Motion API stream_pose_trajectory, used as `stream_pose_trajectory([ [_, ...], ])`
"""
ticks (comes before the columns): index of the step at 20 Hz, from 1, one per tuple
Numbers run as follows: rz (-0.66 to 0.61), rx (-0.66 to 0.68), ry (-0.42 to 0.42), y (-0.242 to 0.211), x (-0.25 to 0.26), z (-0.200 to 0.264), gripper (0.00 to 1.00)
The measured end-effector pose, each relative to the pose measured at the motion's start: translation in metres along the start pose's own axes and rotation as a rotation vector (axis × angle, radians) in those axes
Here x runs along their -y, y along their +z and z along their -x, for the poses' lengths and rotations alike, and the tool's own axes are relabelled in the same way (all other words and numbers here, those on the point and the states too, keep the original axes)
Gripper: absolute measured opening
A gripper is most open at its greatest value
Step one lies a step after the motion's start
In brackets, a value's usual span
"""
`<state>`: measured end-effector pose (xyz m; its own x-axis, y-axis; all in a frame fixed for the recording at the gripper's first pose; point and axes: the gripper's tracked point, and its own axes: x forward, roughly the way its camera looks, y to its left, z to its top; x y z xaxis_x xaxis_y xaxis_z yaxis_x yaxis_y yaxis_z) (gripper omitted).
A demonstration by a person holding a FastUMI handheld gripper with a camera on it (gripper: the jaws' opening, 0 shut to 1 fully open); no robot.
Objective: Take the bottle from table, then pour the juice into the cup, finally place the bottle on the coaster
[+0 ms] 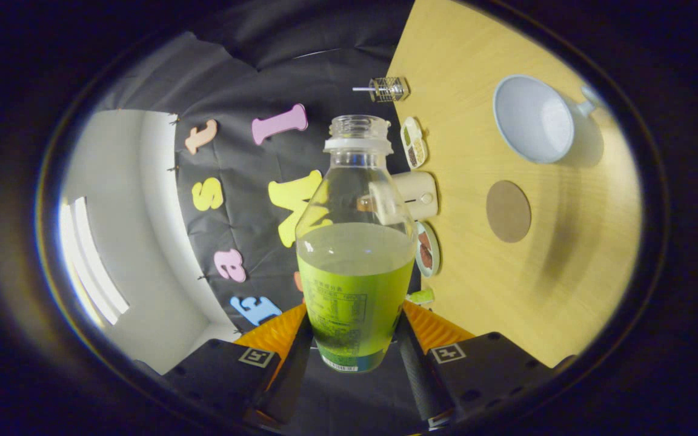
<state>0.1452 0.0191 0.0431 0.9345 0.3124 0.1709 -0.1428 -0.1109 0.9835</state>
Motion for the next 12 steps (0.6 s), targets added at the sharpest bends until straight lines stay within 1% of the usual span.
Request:
stream_pose_trajectory([
  [7, 0.279, 0.022, -0.089, 0.003, -0.002, 0.016, 0.79],
  [9, 0.384, 0.008, -0.121, -0.001, -0.002, 0.02, 0.79],
  [12, 0.569, 0.001, -0.203, 0.002, 0.007, 0.026, 0.79],
])
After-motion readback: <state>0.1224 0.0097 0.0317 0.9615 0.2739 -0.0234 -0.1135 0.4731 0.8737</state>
